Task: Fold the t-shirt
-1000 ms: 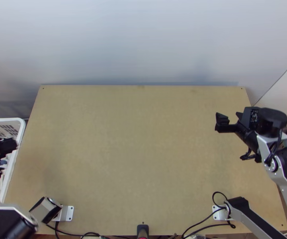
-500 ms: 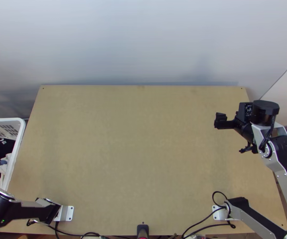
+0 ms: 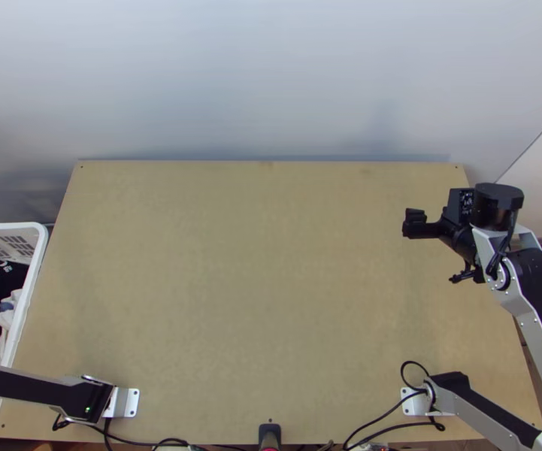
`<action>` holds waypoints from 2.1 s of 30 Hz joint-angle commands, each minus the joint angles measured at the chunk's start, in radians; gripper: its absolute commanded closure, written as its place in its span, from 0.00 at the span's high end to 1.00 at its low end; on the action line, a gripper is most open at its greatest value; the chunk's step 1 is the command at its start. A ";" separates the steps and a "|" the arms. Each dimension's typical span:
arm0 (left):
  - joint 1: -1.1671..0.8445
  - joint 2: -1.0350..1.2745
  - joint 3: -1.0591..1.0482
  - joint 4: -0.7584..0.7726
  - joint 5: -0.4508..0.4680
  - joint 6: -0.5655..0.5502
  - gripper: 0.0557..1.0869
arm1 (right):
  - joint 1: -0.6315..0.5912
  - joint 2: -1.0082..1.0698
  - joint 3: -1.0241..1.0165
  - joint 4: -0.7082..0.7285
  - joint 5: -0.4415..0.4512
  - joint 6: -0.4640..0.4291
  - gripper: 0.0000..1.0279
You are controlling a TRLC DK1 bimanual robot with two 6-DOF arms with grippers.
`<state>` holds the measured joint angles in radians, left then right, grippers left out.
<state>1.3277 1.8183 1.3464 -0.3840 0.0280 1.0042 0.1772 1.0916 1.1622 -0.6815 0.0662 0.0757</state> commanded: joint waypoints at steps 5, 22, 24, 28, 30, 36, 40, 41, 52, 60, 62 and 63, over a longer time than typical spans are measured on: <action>0.077 0.271 0.208 -0.018 -0.102 0.205 0.95 | 0.015 0.022 0.025 -0.026 -0.039 0.061 0.96; 0.108 0.421 0.270 -0.079 -0.246 0.381 0.92 | 0.097 0.014 0.088 -0.105 -0.036 0.026 0.95; 0.113 0.421 0.275 -0.062 -0.246 0.382 0.92 | 0.097 0.013 0.090 -0.107 -0.036 0.026 0.95; 0.122 0.441 0.273 -0.050 -0.252 0.398 0.89 | 0.096 0.007 0.090 -0.113 -0.036 0.026 0.95; 0.123 0.450 0.273 -0.023 -0.252 0.381 0.89 | 0.096 0.001 0.090 -0.118 -0.036 0.026 0.95; 0.125 0.473 0.260 0.051 -0.247 0.393 0.72 | 0.096 -0.015 0.086 -0.133 -0.034 0.026 0.95; 0.126 0.483 0.257 0.073 -0.238 0.389 0.53 | 0.094 -0.019 0.083 -0.141 -0.034 0.024 0.95; 0.126 0.484 0.257 0.073 -0.238 0.384 0.53 | 0.096 -0.019 0.083 -0.142 -0.034 0.024 0.95; 0.130 0.503 0.257 0.040 -0.212 0.335 0.08 | 0.107 -0.004 0.093 -0.142 -0.034 0.026 0.95; 0.125 0.332 0.266 -0.085 -0.103 0.091 0.04 | 0.105 0.004 0.100 -0.141 -0.028 0.026 0.95; 0.122 0.223 0.272 -0.205 -0.010 0.010 0.04 | 0.100 0.002 0.099 -0.142 -0.025 0.026 0.95; 0.119 0.171 0.273 -0.268 0.030 -0.021 0.04 | 0.099 0.002 0.096 -0.142 -0.023 0.026 0.95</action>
<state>1.4540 2.2112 1.6089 -0.4427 -0.1101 1.1915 0.2829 1.0912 1.2575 -0.8227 0.0338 0.1005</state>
